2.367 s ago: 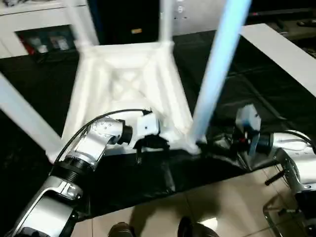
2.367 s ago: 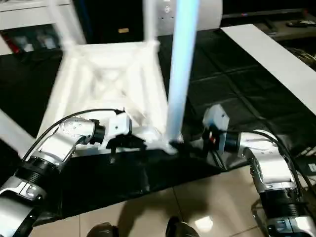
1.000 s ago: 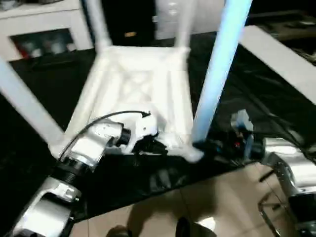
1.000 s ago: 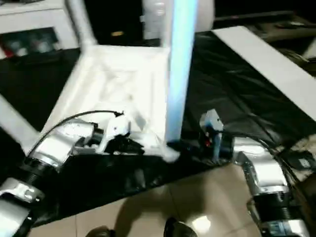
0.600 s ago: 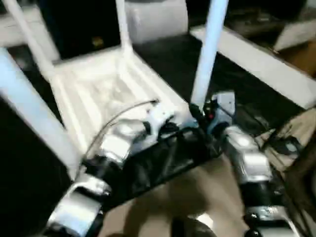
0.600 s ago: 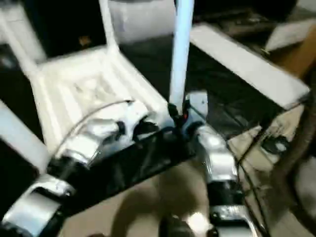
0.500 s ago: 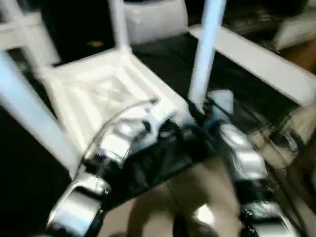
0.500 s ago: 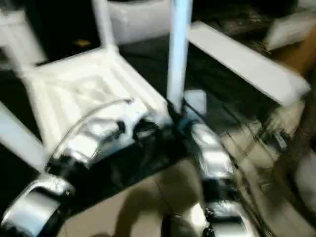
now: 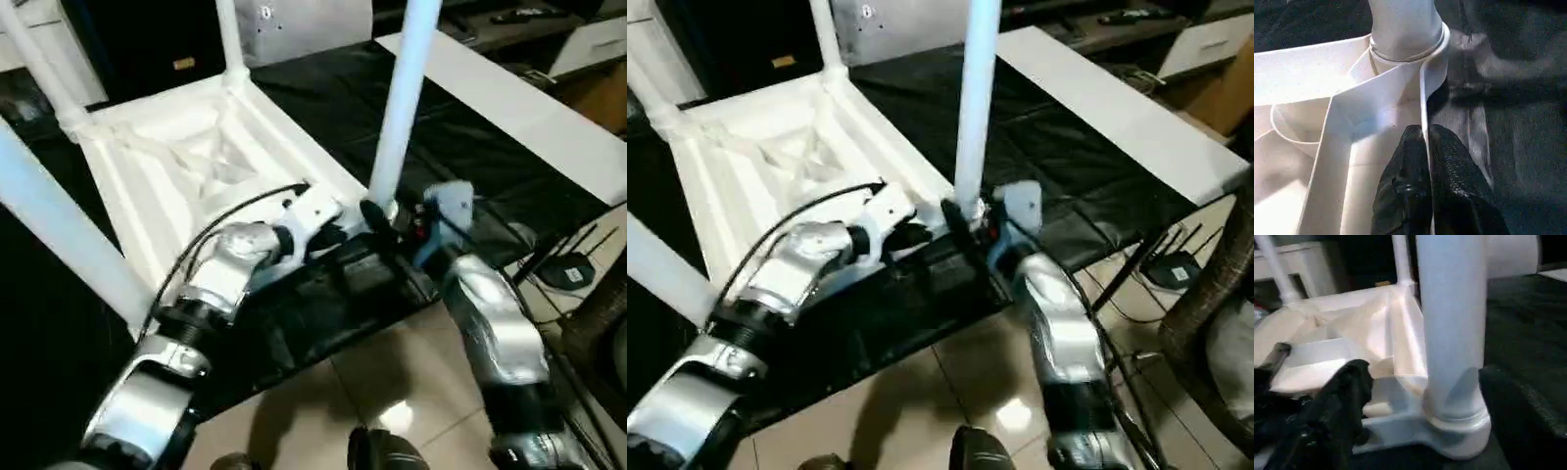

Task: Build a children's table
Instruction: Rotate leg to tighten, then rotate table base

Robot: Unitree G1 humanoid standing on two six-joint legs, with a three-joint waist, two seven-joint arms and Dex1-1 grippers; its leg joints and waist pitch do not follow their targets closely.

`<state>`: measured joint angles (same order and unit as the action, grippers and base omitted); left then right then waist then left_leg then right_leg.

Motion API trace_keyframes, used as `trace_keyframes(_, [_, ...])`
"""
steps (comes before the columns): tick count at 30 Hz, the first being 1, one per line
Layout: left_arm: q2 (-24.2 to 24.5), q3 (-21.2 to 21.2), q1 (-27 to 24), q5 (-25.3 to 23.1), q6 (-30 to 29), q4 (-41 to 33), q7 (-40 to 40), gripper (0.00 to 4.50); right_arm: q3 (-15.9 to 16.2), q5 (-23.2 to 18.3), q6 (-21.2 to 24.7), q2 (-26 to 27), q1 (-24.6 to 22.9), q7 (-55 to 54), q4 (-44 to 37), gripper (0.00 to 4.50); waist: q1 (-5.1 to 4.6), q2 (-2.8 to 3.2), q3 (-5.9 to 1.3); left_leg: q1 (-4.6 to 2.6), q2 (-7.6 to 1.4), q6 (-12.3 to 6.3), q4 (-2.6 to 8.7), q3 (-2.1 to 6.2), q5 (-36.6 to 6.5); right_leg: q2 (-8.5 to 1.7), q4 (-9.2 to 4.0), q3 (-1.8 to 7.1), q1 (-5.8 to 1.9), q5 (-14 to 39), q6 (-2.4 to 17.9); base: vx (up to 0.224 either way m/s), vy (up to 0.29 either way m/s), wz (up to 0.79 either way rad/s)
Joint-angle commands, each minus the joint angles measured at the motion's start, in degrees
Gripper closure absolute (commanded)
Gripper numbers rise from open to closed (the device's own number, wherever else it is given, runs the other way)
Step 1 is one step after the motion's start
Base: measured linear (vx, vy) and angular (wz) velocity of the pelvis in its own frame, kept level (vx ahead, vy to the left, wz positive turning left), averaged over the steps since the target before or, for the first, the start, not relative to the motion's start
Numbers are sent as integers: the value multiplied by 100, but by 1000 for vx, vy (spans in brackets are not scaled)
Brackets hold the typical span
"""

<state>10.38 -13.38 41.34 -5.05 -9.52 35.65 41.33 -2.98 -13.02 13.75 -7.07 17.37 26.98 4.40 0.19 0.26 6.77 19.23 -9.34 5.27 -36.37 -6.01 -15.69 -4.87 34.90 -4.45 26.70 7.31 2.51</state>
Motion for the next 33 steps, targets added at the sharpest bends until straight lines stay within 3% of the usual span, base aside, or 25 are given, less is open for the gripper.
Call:
trace_keyframes(1, [111, 451, -21, 368, 268, -402, 56, 407, -119, -201, 191, -171, -190, 194, -500, 28, 64, -146, -550, 173, -50, -1465, 344, -108, 1179, -191, -402, 161, -666, 1504, 1074, -53, 15, -6])
trace_keyframes(4, [120, 756, -332, 771, 494, -889, 155, 393, -35, -106, 715, -330, -570, -22, -1144, 6, 75, -140, -514, 194, -35, -976, 387, -152, 570, -197, -537, 166, -650, 2504, 700, 0, 0, 0])
trace_keyframes(9, [-5, 1226, -923, 744, 249, -1719, -898, 350, 320, 123, 1018, -346, -1017, -188, -1766, 0, 61, -101, -425, 182, -85, -548, 433, -191, -133, -160, -691, 102, -580, 3107, 347, 0, 0, 0])
trace_keyframes(11, [-91, 1292, -1376, 780, -9, -2402, -1063, 339, 472, 168, 991, -357, -1180, -227, -1908, 0, 40, -68, -425, 113, -70, -470, 437, -184, -408, -175, -769, 40, -548, 3599, 136, 0, 0, 0])
trace_keyframes(12, [-191, 1291, -1587, 787, -106, -2722, -1156, 327, 542, 225, 963, -356, -1195, -246, -1882, 0, 112, -121, -395, 519, -93, -623, 562, 104, -348, -373, -540, -191, -861, 3284, 171, 0, 0, 0])
trace_keyframes(13, [-265, 1293, -1727, 792, -160, -2931, -1226, 319, 585, 268, 940, -353, -1203, -261, -1860, 0, 80, 28, -451, 457, -157, -707, 578, 202, -137, -309, -569, -266, -833, 2905, 247, -7, -15, 31])
trace_keyframes(14, [-353, 1318, -1835, 800, -191, -3075, -1355, 316, 643, 361, 884, -382, -1207, -262, -1846, 0, -16, 57, -433, 480, -249, -782, 534, 408, -126, -314, -570, -384, -785, 2333, 364, 8, -58, 69])
trace_keyframes(15, [-440, 1344, -1941, 808, -222, -3214, -1487, 310, 704, 458, 830, -417, -1214, -261, -1838, 0, -32, 192, -416, 366, -479, -850, 645, 692, -439, -200, -415, -485, -725, 1919, 715, 8, -58, 69])
trace_keyframes(16, [-505, 1314, -2091, 743, -277, -3355, -1625, 300, 753, 587, 681, -420, -1193, -313, -1814, 0, -85, 281, -389, 241, -733, -1139, 894, 1112, -709, -17, 7, -454, -651, 1714, 943, 23, -103, 69])
trace_keyframes(18, [-594, 1222, -2389, 575, -410, -3560, -1940, 282, 840, 684, 507, -452, -1123, -299, -1777, 0, -70, 261, -370, -27, -777, -1461, 921, 1471, -641, 102, 349, -244, -357, 1638, 1311, 61, -147, 68])
trace_keyframes(19, [-597, 1219, -2399, 570, -415, -3565, -1950, 278, 843, 688, 502, -453, -1120, -299, -1776, 0, -38, 242, -356, 37, -735, -1442, 946, 1518, -658, 75, 403, -179, -391, 1574, 1414, 65, -218, 77])
trace_keyframes(20, [-679, 1247, -2503, 628, -618, -3598, -2060, 276, 861, 719, 473, -458, -1070, -310, -1744, 0, 37, 131, -304, 226, -541, -1268, 1003, 1510, -725, -3, 342, 12, -526, 1802, 1612, 17, -262, 84])
trace_keyframes(21, [-656, 1102, -2643, 543, -695, -3693, -2112, 276, 859, 730, 554, -495, -979, -374, -1665, 0, 173, -161, -300, 524, 78, -739, 358, 1116, -744, -285, -258, 296, -578, 3128, 1532, 17, -262, 84])
trace_keyframes(22, [-650, 1082, -2656, 528, -709, -3710, -2114, 276, 856, 724, 573, -496, -970, -381, -1656, 0, 332, -371, -547, 363, 539, -608, -627, 126, -380, -356, -740, 76, -529, 4301, 747, 13, -259, 79])
trace_keyframes(23, [-658, 1035, -2711, 451, -812, -3814, -2165, 276, 819, 711, 690, -495, -940, -436, -1616, 0, 341, -411, -423, 466, 455, -512, -641, 46, -147, -502, -732, -25, -575, 4433, -246, 7, -261, 70])
trace_keyframes(24, [-673, 1032, -2728, 439, -843, -3852, -2179, 261, 788, 704, 797, -489, -923, -477, -1592, 0, 458, -329, -383, 444, 383, -521, -622, -56, -34, -636, -833, 8, -564, 4196, -1944, 7, -261, 70])
trace_keyframes(25, [-697, 1025, -2759, 421, -885, -3920, -2202, 261, 737, 698, 969, -481, -898, -545, -1555, 0, 494, -294, -389, 400, 340, -703, -530, -68, -189, -775, -814, 126, -646, 3883, -2294, -16, -232, 72])
trace_keyframes(26, [-704, 1026, -2787, 416, -944, -3966, -2224, 261, 658, 615, 1057, -427, -872, -586, -1543, 0, 531, -245, -493, 585, 110, -957, -489, 127, -379, -1300, -678, 321, -1025, 2908, -2393, -34, -136, 68])
trace_keyframes(27, [-704, 1027, -2804, 417, -979, -3989, -2234, 261, 607, 554, 1096, -388, -857, -605, -1539, 0, 590, -151, -545, 645, -96, -972, -561, 364, -403, -1877, -666, 571, -1144, 2046, -1636, -34, -136, 68])
trace_keyframes(28, [-710, 1040, -2822, 440, -992, -4004, -2237, 261, 587, 515, 1112, -373, -857, -595, -1546, 0, 582, -102, -466, 457, -53, -682, -624, 360, -426, -1719, -864, 750, -961, 2075, -855, -63, -107, 48])
trace_keyframes(29, [-688, 1051, -2894, 562, -1016, -4102, -2177, 261, 557, 459, 1045, -355, -866, -575, -1548, 0, 621, -210, -387, 453, 91, -612, -592, 270, -449, -1446, -834, 602, -993, 2338, -663, -75, -115, 11])
trace_keyframes(30, [-655, 1046, -2962, 687, -1024, -4212, -2095, 261, 551, 429, 961, -356, -878, -546, -1541, 0, 674, -285, -320, 270, 362, -677, -407, 70, -56, -787, -897, 132, -910, 2691, -1030, -75, -115, 11])
trace_keyframes(31, [-626, 1033, -3010, 783, -1029, -4297, -2014, 261, 550, 402, 909, -359, -881, -515, -1529, 0, 692, -254, -265, 106, 380, -801, -254, 0, 161, -599, -1000, -77, -782, 2889, -1294, -75, -39, -1])
trace_keyframes(32, [-589, 1019, -3061, 898, -1047, -4388, -1899, 261, 566, 416, 811, -381, -884, -484, -1511, 0, 630, -110, -219, -225, 134, -1117, 127, -78, -25, -266, -1228, -475, -544, 3524, -1790, -112, 27, 5])
trace_keyframes(33, [-513, 997, -3148, 1063, -1141, -4518, -1698, 261, 631, 452, 581, -459, -898, -370, -1477, 0, 534, 121, -329, -91, -1323, -1622, 728, 561, -1215, -228, -387, -637, -939, 2591, -1476, -112, 27, 5])
